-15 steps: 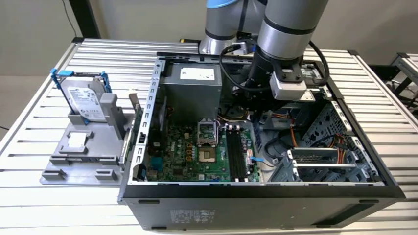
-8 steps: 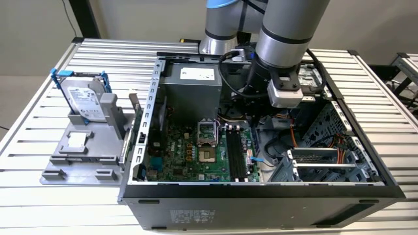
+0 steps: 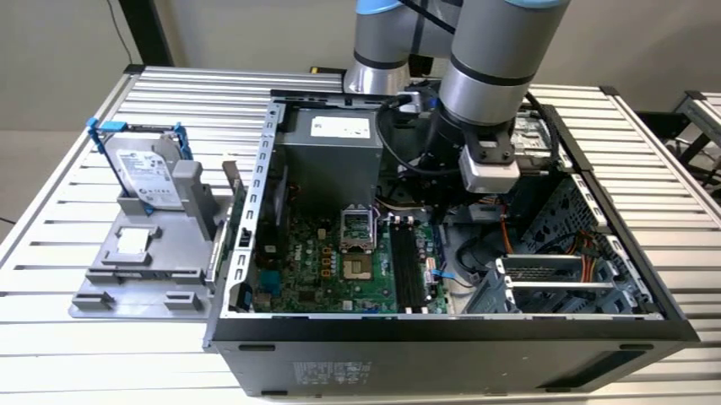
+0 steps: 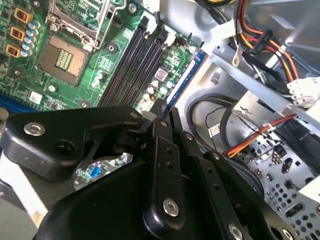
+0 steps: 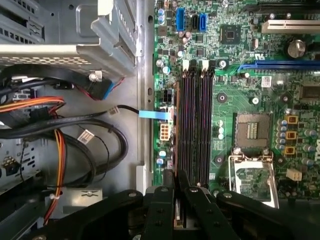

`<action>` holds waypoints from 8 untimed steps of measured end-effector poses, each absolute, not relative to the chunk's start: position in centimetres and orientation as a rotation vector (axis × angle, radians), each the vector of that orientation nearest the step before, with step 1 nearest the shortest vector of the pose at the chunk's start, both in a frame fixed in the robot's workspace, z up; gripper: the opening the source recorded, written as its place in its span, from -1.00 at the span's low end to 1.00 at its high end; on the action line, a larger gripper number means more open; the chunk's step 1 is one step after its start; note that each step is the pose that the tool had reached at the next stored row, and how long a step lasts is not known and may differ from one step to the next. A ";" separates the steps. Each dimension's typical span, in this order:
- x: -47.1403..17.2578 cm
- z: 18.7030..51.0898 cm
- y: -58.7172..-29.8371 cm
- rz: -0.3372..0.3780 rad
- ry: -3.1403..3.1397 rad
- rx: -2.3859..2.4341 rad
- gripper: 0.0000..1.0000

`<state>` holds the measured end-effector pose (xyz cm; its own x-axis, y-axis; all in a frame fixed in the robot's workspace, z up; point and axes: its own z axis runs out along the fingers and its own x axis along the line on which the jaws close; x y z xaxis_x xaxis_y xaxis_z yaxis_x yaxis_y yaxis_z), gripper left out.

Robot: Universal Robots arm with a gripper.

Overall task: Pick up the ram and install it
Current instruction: 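Insert the ram into the slot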

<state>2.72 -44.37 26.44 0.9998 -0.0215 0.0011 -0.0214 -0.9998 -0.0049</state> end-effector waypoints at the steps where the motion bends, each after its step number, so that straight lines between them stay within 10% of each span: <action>1: 2.7 26.2 -44.5 -0.002 0.034 -3.136 -1.00; 8: 2.4 25.0 -45.2 -0.002 0.033 -3.136 -1.00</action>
<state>2.37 -45.24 24.97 0.9998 -0.0213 0.0012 -0.0213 -0.9998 -0.0052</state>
